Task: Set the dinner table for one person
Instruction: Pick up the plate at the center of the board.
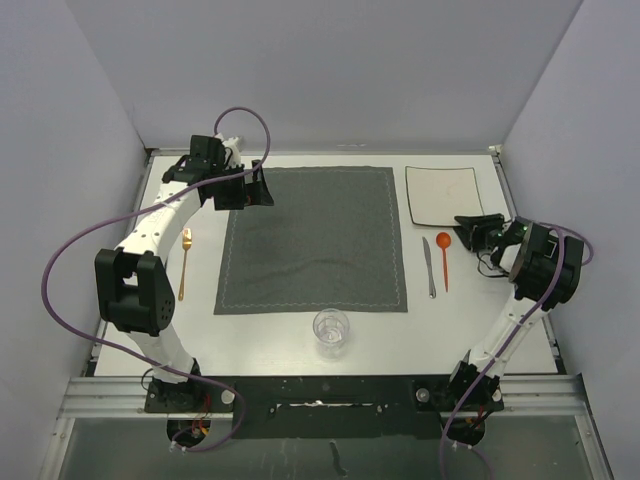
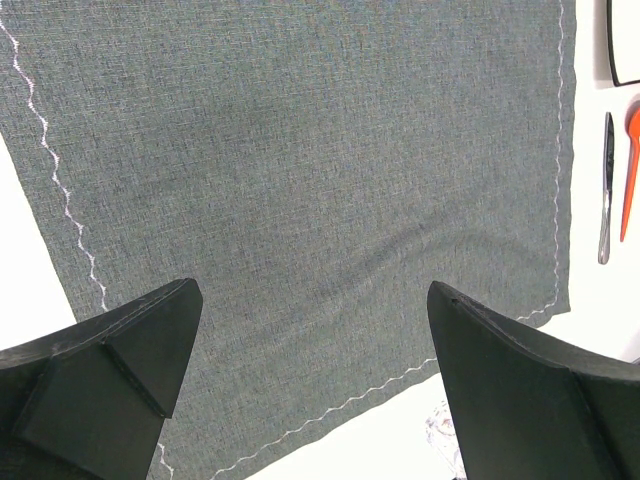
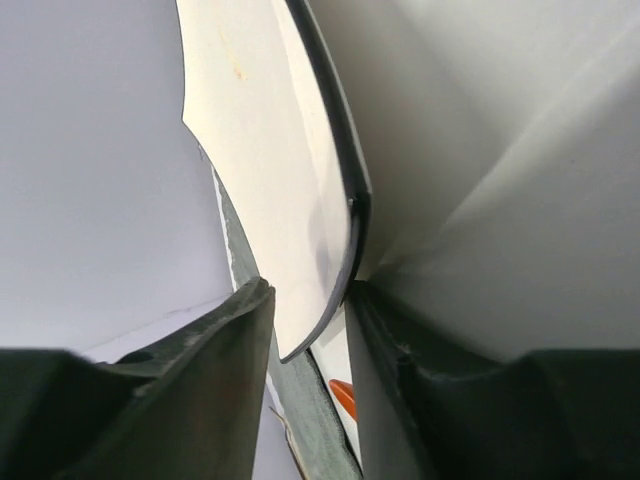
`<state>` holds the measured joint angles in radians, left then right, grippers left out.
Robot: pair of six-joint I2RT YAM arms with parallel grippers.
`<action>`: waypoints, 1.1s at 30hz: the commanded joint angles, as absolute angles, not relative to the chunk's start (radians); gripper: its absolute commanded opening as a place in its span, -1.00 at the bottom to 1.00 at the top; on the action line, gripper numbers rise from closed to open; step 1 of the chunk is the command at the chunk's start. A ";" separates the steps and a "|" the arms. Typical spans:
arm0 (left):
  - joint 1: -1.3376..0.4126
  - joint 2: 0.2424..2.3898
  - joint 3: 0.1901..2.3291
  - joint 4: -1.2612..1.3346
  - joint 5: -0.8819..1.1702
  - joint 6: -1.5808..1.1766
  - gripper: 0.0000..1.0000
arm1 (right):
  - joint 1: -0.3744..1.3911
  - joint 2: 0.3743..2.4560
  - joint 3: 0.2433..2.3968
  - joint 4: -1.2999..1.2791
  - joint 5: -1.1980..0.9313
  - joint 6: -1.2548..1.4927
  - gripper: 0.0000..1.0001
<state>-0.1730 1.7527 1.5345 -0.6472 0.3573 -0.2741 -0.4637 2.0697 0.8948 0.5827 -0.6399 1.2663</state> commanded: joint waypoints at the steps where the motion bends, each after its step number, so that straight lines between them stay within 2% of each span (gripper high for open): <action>1: -0.160 1.764 1.585 -0.627 0.382 -0.259 0.96 | -0.486 2.032 0.910 0.472 -0.549 1.201 -0.20; 4: -0.157 1.764 1.583 -0.626 0.386 -0.259 0.96 | -0.492 2.007 0.918 0.404 -0.515 1.167 -0.09; 11: -0.152 1.760 1.580 -0.623 0.389 -0.259 0.96 | -0.525 1.948 0.932 0.261 -0.437 1.113 0.01; 33: -0.143 1.762 1.580 -0.624 0.391 -0.259 0.96 | -0.665 2.058 0.992 0.295 -0.402 1.158 0.02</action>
<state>-0.1539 1.7527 1.5345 -0.6468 0.3714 -0.2737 -0.5583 1.9995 0.9653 0.3248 -0.6067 1.1759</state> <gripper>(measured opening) 0.979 0.505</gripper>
